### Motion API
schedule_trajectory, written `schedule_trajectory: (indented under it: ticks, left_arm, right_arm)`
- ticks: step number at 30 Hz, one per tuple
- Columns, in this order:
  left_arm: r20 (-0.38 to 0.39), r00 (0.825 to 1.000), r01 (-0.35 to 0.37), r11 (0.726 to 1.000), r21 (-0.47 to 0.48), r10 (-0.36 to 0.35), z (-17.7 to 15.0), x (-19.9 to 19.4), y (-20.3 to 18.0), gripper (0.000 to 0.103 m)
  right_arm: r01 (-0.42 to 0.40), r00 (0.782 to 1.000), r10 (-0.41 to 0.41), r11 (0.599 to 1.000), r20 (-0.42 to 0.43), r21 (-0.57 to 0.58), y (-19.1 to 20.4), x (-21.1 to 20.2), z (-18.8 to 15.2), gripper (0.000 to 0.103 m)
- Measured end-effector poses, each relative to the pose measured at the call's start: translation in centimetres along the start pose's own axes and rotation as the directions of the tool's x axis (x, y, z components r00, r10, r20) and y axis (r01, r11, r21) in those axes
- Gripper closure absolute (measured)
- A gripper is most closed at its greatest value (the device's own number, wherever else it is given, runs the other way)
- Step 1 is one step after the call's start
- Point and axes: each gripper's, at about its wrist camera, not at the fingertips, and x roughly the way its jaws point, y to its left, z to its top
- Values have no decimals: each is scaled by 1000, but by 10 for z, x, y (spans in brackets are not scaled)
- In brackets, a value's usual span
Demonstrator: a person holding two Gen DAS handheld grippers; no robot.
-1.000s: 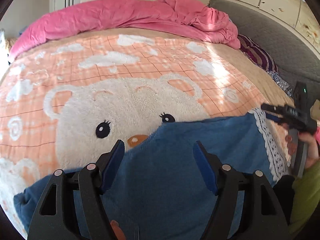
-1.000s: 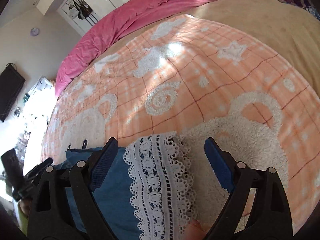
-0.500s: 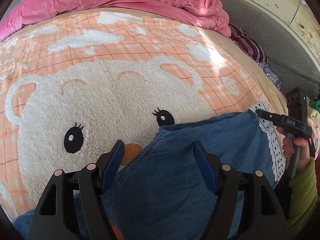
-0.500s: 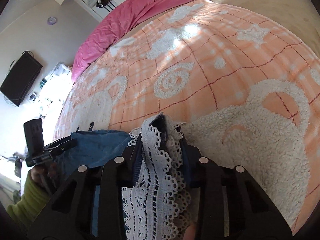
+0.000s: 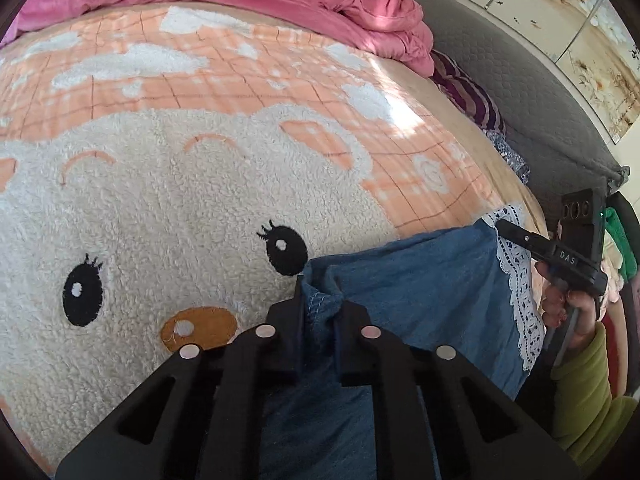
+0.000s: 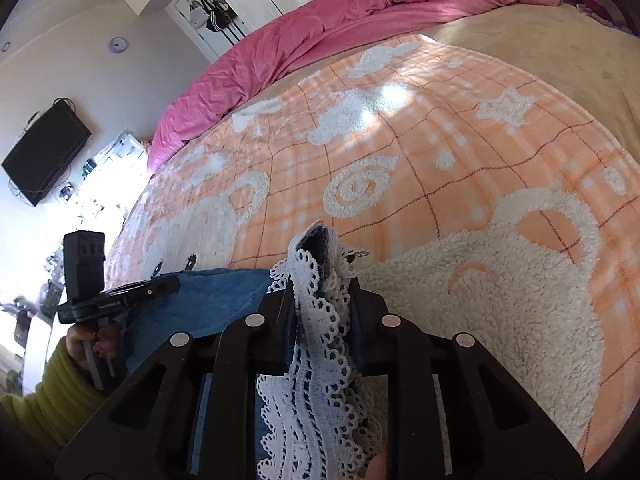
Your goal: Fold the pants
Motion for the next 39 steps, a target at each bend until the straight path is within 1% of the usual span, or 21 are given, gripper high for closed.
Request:
schedule_trajectory:
  ticks: [2, 4, 7, 9, 10, 13, 14, 16, 18, 19, 20, 21, 22, 24, 26, 27, 28, 31, 34, 37, 39]
  left_arm:
    - [51, 999, 0, 1000, -28, 1, 6, -12, 3, 96]
    - [103, 995, -13, 1000, -17, 15, 12, -24, 1, 96]
    - [144, 989, -43, 999, -10, 44, 20, -31, -3, 96]
    - [151, 986, -68, 998, -8, 69, 25, -27, -4, 96]
    - [149, 985, -92, 996, -3, 92, 26, -22, -4, 96]
    - [112, 978, -178, 984, 19, 174, 22, 1, -3, 96]
    - [104, 975, -203, 979, 32, 199, 19, 8, -3, 95]
    - [85, 964, -256, 966, 45, 251, 15, 20, -2, 90]
    - [94, 963, -258, 965, 45, 253, 14, 17, 1, 87]
    - [102, 961, -262, 965, 35, 257, 15, 14, 3, 81]
    - [110, 960, -261, 965, 19, 257, 15, 11, 6, 78]
    - [118, 960, -254, 967, 2, 252, 14, 6, 9, 71]
    - [124, 961, -248, 969, -15, 248, 13, 2, 11, 67]
    - [147, 953, -262, 964, -49, 267, 13, -13, 12, 67]
    - [176, 943, -275, 959, -70, 284, 11, -32, 9, 67]
    - [193, 938, -279, 957, -77, 289, 8, -42, 6, 66]
    - [206, 933, -286, 955, -81, 297, 5, -53, 3, 61]
    - [231, 913, -332, 942, -56, 336, -8, -78, -13, 58]
    - [267, 901, -347, 937, -31, 343, -27, -99, -29, 55]
    - [252, 911, -324, 945, -47, 325, -56, -114, -38, 53]
    - [230, 905, -356, 933, -48, 357, -72, -119, -42, 53]
  right_arm:
    - [-3, 1000, 4, 1000, 28, -20, 5, -6, 3, 89]
    - [-8, 998, 11, 998, 56, -60, 15, -11, 11, 89]
    - [2, 996, 6, 996, 84, -94, 26, -13, 30, 89]
    - [41, 997, -33, 991, 64, -128, 29, -6, 42, 89]
    - [83, 996, -79, 985, 32, -152, 29, 5, 47, 89]
    - [177, 980, -191, 965, -59, -194, 21, 38, 43, 87]
    - [226, 964, -250, 950, -92, -214, 18, 50, 37, 83]
    - [291, 941, -325, 919, -91, -267, 17, 61, 30, 74]
    - [334, 929, -364, 903, -70, -269, 15, 60, 29, 58]
    - [350, 927, -371, 903, -44, -252, 12, 54, 29, 54]
    - [343, 933, -359, 909, -27, -234, 10, 47, 29, 54]
    - [326, 943, -334, 923, -5, -204, 7, 38, 29, 54]
    - [290, 957, -290, 946, 19, -144, 1, 25, 28, 52]
    - [220, 974, -217, 974, 61, -46, -5, 1, 26, 50]
    - [174, 980, -174, 985, 101, 2, -4, -22, 19, 36]
    - [171, 979, -170, 985, 109, 0, 1, -30, 16, 36]
    - [176, 977, -174, 984, 120, -3, 6, -38, 10, 36]
    - [167, 981, -168, 986, 102, 19, 9, -51, -6, 33]
    - [150, 988, -152, 987, 41, 50, 6, -58, -28, 31]
    - [104, 995, -104, 992, -12, 64, 7, -66, -48, 31]
    - [80, 997, -78, 995, -29, 60, 9, -72, -57, 31]
